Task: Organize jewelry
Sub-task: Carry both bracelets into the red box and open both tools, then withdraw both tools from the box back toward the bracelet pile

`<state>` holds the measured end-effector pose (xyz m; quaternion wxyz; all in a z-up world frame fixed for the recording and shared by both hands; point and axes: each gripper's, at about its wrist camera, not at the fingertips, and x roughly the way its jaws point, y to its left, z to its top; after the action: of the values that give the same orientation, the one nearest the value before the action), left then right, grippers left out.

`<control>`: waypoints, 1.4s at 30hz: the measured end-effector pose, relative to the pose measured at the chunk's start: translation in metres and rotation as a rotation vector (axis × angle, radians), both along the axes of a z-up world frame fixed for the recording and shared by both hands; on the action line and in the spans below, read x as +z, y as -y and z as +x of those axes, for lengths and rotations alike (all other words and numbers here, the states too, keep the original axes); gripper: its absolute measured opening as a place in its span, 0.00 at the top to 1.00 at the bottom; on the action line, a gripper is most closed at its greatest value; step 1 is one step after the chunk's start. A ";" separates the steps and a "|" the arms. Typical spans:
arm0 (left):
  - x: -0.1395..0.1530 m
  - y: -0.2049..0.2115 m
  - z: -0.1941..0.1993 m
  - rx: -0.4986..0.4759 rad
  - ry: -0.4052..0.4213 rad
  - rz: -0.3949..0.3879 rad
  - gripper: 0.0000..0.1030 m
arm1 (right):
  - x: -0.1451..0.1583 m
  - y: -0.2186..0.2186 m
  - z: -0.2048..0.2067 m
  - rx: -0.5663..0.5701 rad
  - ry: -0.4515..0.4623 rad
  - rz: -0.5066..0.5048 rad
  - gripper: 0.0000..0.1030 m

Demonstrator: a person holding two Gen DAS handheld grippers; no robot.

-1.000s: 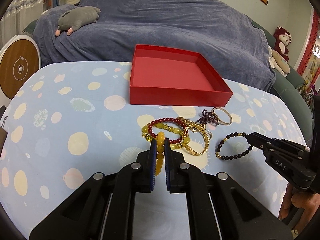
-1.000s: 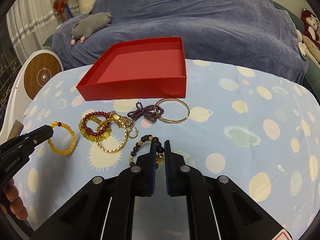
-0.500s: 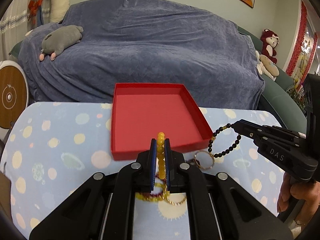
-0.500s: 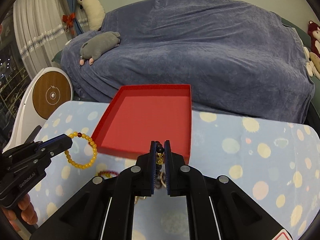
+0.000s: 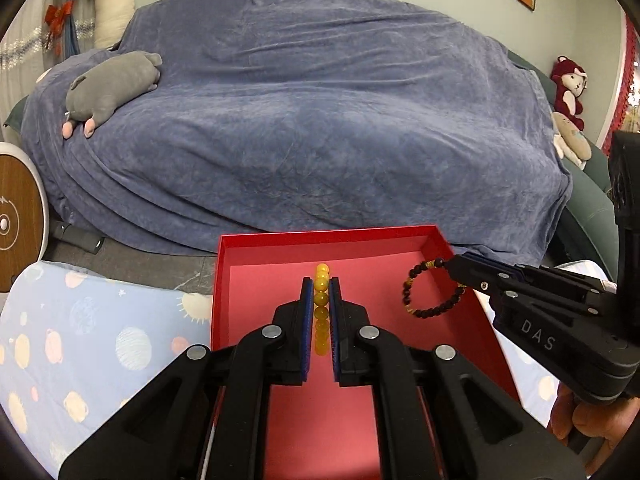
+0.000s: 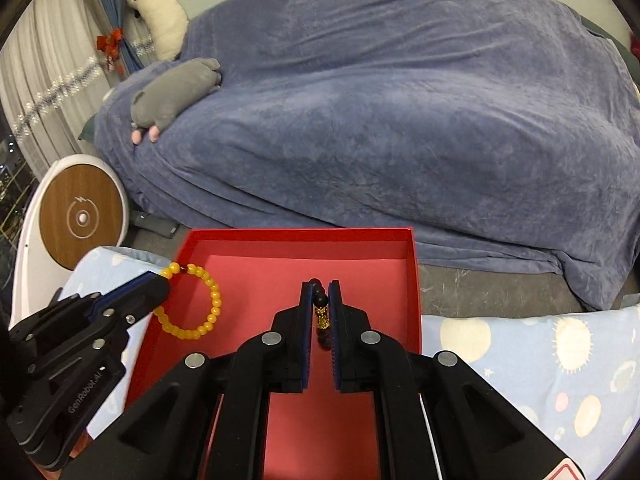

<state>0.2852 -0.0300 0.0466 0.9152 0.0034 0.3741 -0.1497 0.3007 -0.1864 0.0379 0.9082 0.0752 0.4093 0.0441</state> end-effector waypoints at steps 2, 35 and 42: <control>-0.010 0.001 0.013 -0.005 -0.023 0.009 0.92 | -0.011 0.001 0.013 -0.006 -0.030 -0.021 0.92; -0.014 -0.058 -0.172 0.111 -0.057 0.007 0.41 | 0.012 0.023 -0.223 -0.036 0.001 0.002 0.65; -0.044 -0.046 -0.187 0.075 -0.088 0.061 0.42 | -0.011 0.016 -0.234 -0.040 -0.033 0.020 0.65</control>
<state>0.0979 0.0165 0.0024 0.9022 0.0106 0.4184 -0.1038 0.0662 -0.2023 0.0264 0.9013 0.0934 0.4221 0.0288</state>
